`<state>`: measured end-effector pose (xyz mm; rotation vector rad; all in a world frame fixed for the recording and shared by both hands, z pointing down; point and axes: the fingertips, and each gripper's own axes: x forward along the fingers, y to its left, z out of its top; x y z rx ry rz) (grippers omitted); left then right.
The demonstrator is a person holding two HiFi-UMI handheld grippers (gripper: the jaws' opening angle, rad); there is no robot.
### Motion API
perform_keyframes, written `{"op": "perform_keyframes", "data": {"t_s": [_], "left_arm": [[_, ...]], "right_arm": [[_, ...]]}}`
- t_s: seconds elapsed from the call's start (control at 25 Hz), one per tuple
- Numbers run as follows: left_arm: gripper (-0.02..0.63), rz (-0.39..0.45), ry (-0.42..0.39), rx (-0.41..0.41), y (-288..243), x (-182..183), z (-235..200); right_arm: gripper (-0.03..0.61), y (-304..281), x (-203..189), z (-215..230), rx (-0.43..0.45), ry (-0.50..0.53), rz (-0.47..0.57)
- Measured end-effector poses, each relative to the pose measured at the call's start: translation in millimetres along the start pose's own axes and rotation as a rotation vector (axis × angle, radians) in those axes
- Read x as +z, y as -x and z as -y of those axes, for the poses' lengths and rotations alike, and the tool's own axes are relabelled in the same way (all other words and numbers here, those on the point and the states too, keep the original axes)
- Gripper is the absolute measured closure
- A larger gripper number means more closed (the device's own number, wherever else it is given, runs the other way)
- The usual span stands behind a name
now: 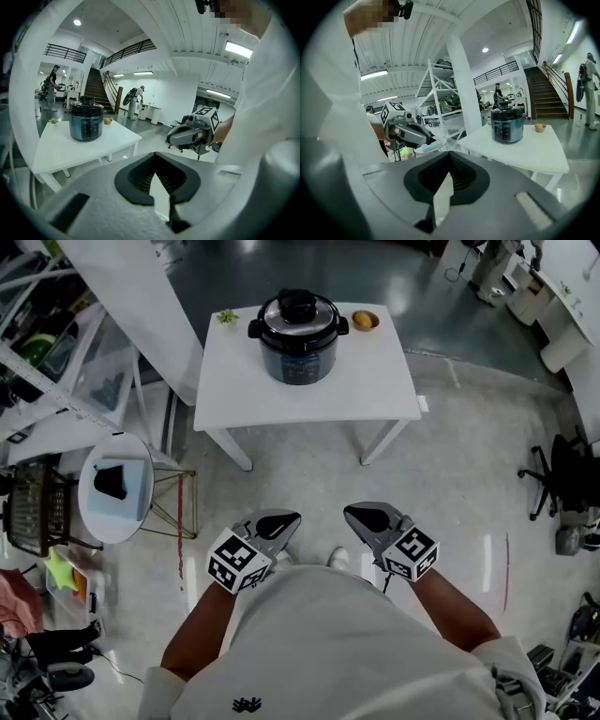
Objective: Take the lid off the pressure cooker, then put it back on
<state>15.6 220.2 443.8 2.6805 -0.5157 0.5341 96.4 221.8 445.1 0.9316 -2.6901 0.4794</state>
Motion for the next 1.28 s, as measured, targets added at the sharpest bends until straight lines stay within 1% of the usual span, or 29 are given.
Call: {"op": "perform_keyframes", "data": {"t_s": [0.16,0.28,0.6,1.28], "left_arm": [[0.606,0.007,0.034,0.004,-7,1,5],[0.606,-0.001,0.026,0.013,-12,-1,9],[0.606,0.008,0.050,0.031,-15,-2,12],[0.606,0.020,0.067,0.059,-7,-6,5]], "right_arm": [[0.566,7,-4,1,0.016,0.004,-0.009],[0.566,11,-7,0,0.027,0.010,-0.012],[0.566,17,-9,1,0.043,0.029,-0.027],[0.566,11,-12,1,0.056,0.046,-0.043]]}}
